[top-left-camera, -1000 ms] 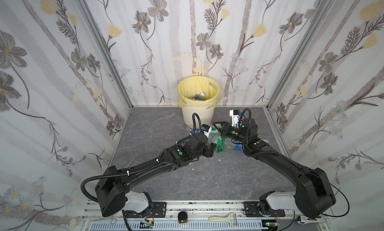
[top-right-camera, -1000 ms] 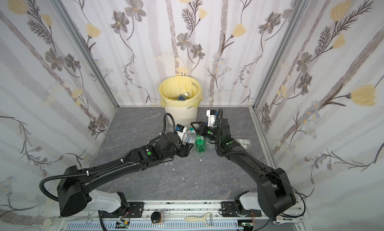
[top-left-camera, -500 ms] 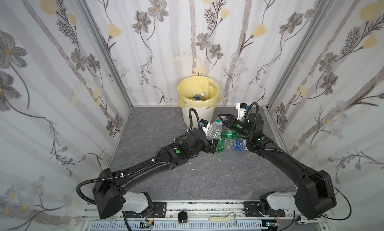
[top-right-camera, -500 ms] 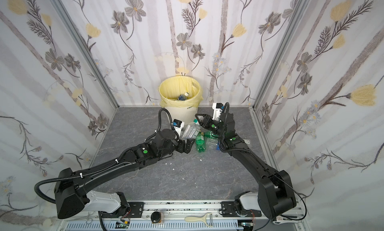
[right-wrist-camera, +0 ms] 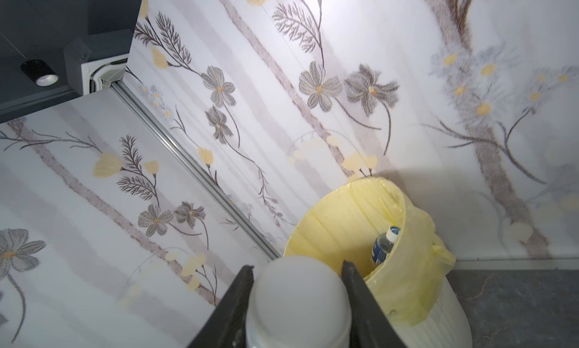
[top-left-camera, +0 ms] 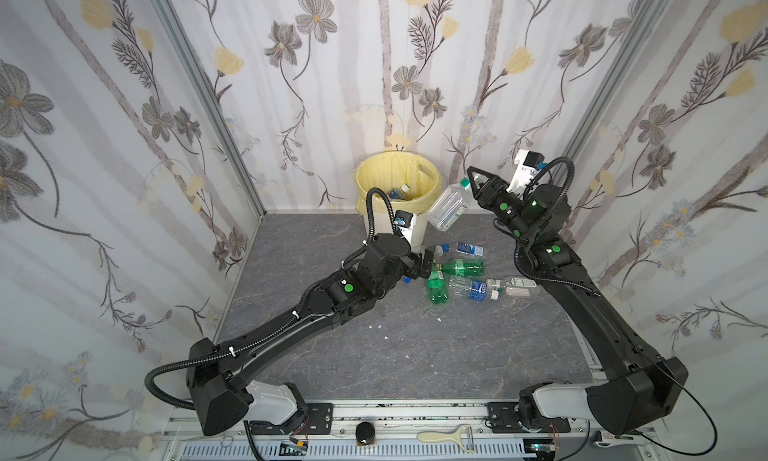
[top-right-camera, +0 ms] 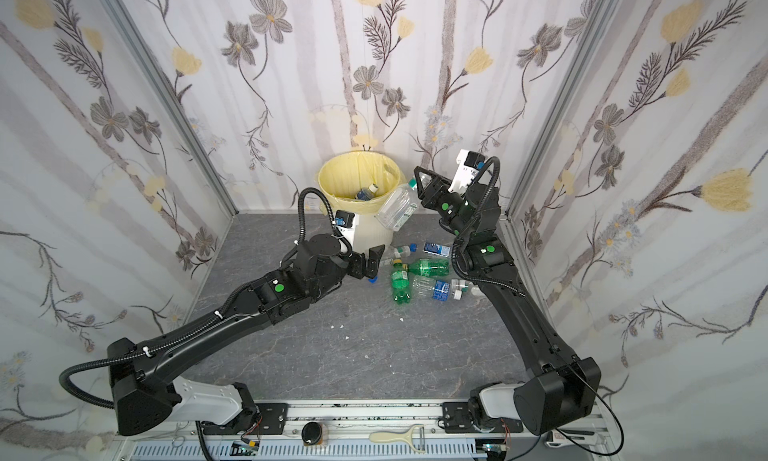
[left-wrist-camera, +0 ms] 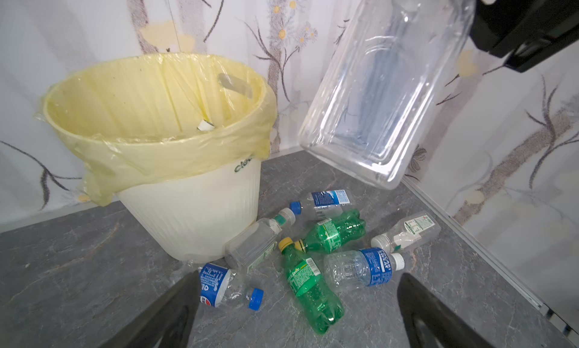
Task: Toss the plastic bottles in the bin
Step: 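Raise the bottle with the right gripper over the bin while the left gripper withdraws, then open the right gripper over the bin to drop the green-label bottle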
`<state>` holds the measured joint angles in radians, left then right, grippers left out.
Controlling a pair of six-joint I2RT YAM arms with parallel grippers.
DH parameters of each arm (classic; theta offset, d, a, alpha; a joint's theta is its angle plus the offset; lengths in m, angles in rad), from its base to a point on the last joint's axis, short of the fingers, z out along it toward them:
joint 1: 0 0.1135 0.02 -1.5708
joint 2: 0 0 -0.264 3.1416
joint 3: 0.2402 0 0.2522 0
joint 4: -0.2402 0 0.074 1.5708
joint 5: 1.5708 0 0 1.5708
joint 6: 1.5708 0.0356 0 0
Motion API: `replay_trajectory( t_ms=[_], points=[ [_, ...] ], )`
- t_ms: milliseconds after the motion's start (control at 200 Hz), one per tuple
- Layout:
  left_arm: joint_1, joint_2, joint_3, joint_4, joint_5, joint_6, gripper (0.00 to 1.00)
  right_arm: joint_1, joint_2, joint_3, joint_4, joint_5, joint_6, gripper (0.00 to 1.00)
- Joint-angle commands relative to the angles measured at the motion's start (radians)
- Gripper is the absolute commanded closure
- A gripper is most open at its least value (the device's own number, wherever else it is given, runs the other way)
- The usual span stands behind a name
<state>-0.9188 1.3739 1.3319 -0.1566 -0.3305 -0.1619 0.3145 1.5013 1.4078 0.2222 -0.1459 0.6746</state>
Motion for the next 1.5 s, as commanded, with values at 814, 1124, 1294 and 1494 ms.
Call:
replay_trajectory(
  t_ms=[814, 1124, 1294, 1494],
  points=[
    [0.157, -0.061, -0.021, 0.026, 0.048, 0.026, 0.0, 0.061, 0.445, 0.54, 0.071, 0.321, -0.106, 0.4],
    [0.181, -0.111, -0.103, 0.026, 0.064, 0.0, 0.0, 0.106, 0.538, 0.698, -0.062, 0.295, -0.12, 0.0],
    [0.189, -0.111, -0.123, 0.026, 0.077, -0.03, 0.0, 0.102, 0.454, 0.604, -0.049, 0.296, -0.124, 0.0],
    [0.192, -0.111, -0.138, 0.026, 0.056, -0.073, 0.0, 0.091, 0.341, 0.44, -0.002, 0.282, -0.122, 0.0]
  ],
)
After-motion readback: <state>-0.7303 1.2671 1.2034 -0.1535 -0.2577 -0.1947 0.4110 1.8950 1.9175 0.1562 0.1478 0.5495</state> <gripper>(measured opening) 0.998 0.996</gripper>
